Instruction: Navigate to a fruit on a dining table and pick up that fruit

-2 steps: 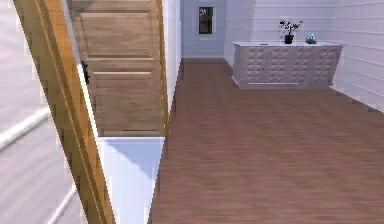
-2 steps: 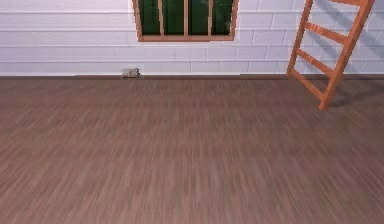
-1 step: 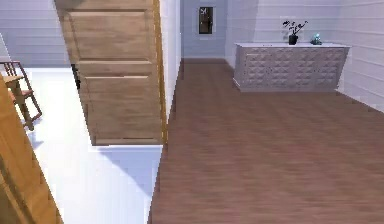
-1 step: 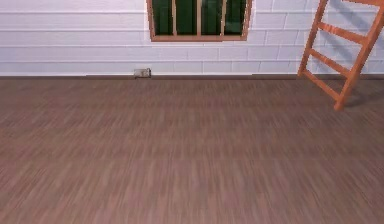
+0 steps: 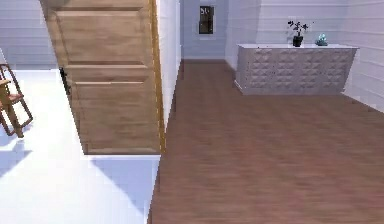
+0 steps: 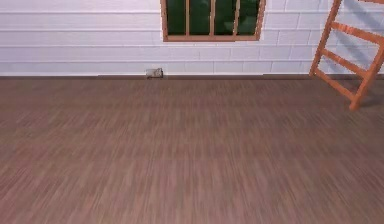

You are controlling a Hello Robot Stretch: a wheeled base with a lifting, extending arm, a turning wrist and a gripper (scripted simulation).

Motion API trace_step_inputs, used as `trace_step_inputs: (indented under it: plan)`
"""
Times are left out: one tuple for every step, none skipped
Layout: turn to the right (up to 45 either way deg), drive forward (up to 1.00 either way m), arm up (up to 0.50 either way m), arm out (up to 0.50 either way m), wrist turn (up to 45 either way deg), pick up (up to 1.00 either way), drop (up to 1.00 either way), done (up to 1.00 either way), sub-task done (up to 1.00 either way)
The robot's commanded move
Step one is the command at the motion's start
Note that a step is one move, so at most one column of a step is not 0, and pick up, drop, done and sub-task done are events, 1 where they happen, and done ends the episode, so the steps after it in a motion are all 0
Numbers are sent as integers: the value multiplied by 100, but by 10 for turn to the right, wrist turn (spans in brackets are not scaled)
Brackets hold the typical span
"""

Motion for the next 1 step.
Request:
trace_step_inputs:
  plan:
    - [450,0,0,0,0,0,0,0,0]
